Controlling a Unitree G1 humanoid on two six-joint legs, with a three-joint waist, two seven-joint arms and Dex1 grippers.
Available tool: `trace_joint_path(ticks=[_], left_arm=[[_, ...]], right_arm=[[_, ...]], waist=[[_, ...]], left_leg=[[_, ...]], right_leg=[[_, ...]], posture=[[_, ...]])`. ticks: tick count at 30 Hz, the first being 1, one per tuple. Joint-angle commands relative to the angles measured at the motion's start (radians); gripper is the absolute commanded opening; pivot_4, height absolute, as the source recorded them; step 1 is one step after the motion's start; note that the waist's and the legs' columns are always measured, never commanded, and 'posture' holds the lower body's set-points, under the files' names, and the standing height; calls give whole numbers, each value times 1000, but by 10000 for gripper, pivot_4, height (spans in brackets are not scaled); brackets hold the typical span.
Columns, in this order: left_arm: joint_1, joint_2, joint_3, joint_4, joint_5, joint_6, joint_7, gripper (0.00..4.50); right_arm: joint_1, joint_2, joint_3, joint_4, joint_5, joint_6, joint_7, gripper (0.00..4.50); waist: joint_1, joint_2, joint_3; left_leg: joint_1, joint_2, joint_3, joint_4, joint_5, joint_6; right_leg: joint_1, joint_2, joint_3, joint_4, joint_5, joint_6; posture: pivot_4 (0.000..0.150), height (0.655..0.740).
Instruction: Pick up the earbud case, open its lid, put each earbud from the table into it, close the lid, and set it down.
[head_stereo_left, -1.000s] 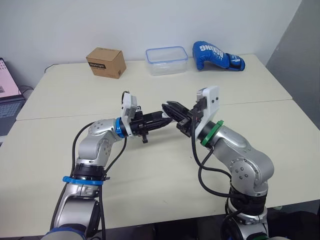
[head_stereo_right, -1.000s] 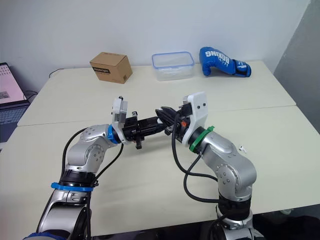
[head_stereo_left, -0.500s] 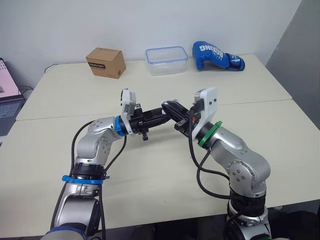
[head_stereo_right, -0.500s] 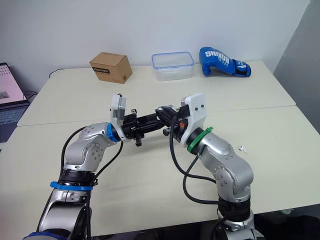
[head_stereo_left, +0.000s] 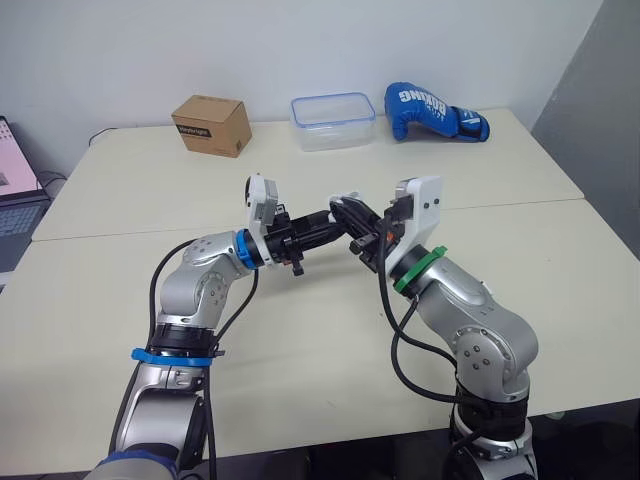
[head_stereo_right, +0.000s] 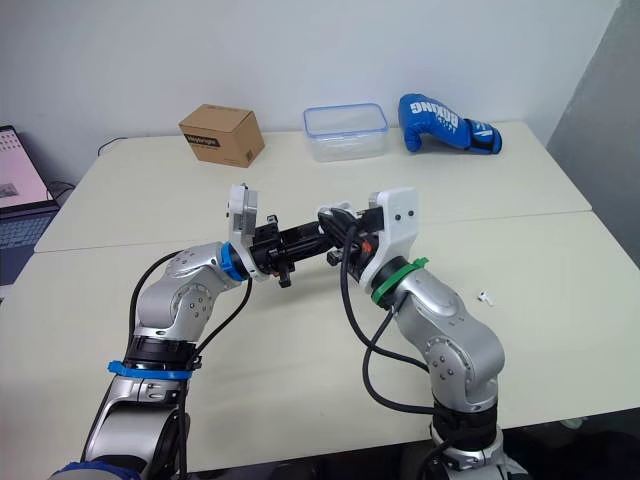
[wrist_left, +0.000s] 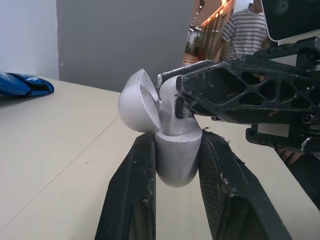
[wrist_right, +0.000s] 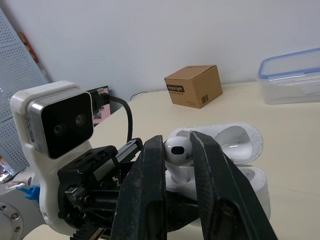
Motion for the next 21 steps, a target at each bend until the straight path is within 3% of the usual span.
trace_joint_path(ticks=[1, 4, 12, 17, 21], left_arm=[[-53, -3, 56, -54, -46, -37, 8, 8243], [-51, -4, 57, -57, -45, -37, 6, 8243], [-33, 4, 51, -67, -43, -32, -14, 8243], [-7, 28, 46, -59, -35, -32, -59, 8243], [12, 59, 45, -45, -36, -40, -122, 8243]], right_arm=[[14, -9, 23, -5, 19, 33, -17, 16213], [12, -24, 27, -5, 13, 17, -28, 26650], [11, -94, 12, -27, 57, -36, 27, 26650], [-13, -241, -80, -72, 202, -9, 170, 26650], [-84, -458, -223, -76, 381, 54, 322, 26650]], waist=[[0, 0, 0], [0, 0, 0], [0, 0, 0], [1, 0, 0], [3, 0, 1]], left_leg=[[0, 0, 0, 0, 0, 0], [0, 0, 0, 0, 0, 0], [0, 0, 1, 0, 0, 0], [0, 0, 1, 0, 0, 0], [0, 0, 2, 0, 0, 0]], right_leg=[[0, 0, 0, 0, 0, 0], [0, 0, 0, 0, 0, 0], [0, 0, 0, 0, 0, 0], [1, 0, 0, -1, 0, 0], [1, 0, 0, -1, 0, 0]], posture=[[1500, 7307], [1500, 7307], [1500, 7307], [1500, 7307], [1500, 7307]])
